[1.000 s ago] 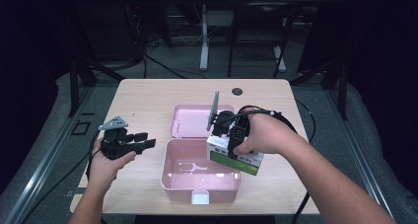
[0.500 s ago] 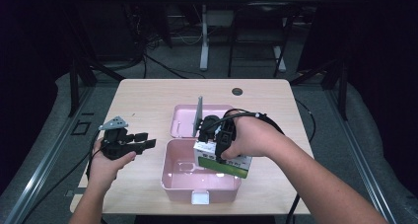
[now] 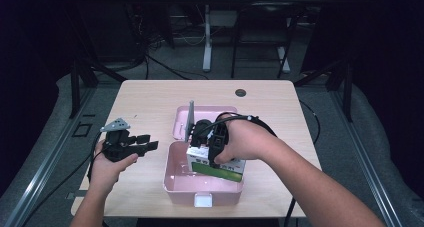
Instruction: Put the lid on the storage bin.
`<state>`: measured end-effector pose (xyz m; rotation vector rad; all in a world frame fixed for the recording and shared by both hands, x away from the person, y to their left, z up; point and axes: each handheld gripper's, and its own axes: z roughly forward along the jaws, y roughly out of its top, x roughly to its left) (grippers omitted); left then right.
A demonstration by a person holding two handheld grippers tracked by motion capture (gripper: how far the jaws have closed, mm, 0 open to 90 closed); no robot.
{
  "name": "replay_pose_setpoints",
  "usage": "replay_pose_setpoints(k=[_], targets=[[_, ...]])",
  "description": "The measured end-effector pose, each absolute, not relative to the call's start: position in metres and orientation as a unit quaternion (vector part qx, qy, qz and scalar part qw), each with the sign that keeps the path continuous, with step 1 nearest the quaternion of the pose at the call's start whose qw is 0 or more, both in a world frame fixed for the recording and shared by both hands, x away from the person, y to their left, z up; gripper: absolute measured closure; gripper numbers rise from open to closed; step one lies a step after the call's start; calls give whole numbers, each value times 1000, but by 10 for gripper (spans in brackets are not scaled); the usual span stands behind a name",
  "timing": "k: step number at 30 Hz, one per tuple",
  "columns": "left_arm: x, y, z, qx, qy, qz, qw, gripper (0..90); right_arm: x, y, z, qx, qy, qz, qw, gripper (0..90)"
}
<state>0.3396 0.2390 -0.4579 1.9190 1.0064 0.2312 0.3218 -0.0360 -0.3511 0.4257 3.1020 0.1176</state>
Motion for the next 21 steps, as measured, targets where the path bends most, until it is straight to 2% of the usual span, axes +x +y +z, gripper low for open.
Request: replay_pose_setpoints(k=[21], targets=[[340, 238, -459, 784, 406, 94, 460, 518, 317, -33, -366, 116, 993, 34, 0, 610]])
